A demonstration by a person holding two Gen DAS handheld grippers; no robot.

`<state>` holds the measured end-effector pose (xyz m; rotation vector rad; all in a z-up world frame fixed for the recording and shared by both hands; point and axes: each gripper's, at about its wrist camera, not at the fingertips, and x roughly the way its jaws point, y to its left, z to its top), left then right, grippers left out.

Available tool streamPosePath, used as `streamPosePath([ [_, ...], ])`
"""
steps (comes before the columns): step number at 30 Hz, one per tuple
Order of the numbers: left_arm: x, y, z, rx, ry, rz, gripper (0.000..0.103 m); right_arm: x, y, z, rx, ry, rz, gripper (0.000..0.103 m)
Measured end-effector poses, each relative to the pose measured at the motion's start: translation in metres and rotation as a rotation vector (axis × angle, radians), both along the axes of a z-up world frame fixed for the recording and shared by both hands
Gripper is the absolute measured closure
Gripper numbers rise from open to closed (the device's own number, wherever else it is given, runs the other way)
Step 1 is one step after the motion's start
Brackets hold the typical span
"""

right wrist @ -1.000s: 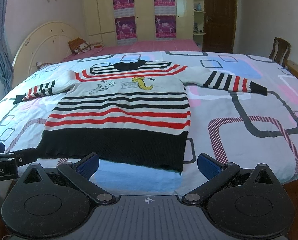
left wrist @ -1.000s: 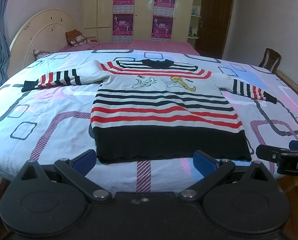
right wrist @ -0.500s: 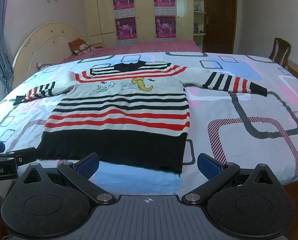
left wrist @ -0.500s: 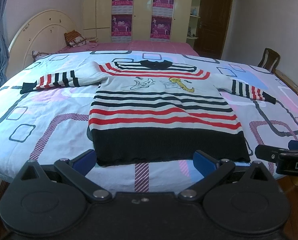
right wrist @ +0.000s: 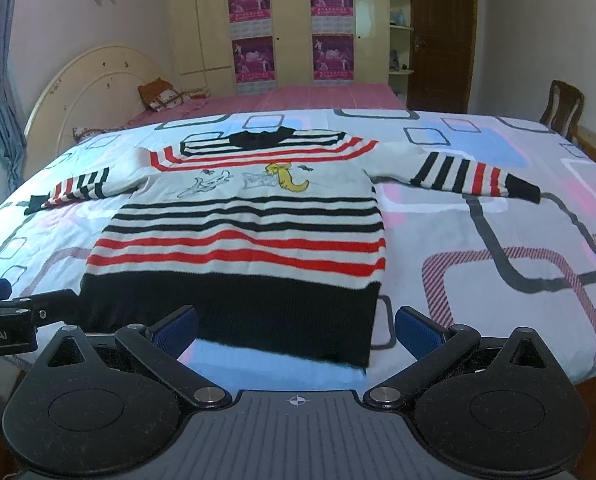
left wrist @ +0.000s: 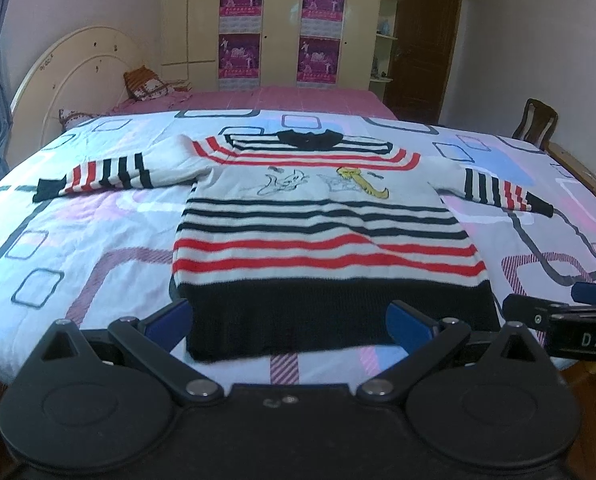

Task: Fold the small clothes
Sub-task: 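Move the right gripper to the black sleeve cuff and close on it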

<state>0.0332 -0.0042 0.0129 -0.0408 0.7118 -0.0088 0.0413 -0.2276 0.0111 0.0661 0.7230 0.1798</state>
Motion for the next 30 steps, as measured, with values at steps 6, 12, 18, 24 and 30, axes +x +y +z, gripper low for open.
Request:
streamPosePath([
  [6,0.024,0.004,-0.002,-0.002,0.004,-0.018,0.000,0.026,0.006,0.001,-0.005,-0.003,-0.021,0.000],
  [12,0.056,0.015,-0.004,-0.008,0.001,-0.031,0.000,0.056,0.015,-0.002,-0.016,0.002,-0.040,0.000],
  [18,0.094,0.030,-0.002,-0.010,-0.011,-0.048,0.000,0.090,0.027,0.001,-0.017,-0.013,-0.063,0.000],
  [24,0.136,0.044,-0.010,-0.033,0.022,-0.040,0.000,0.126,0.034,0.002,-0.019,-0.028,-0.117,0.000],
  [30,0.163,0.035,-0.013,-0.056,0.000,-0.057,0.000,0.155,0.019,-0.002,-0.030,-0.020,-0.167,0.000],
])
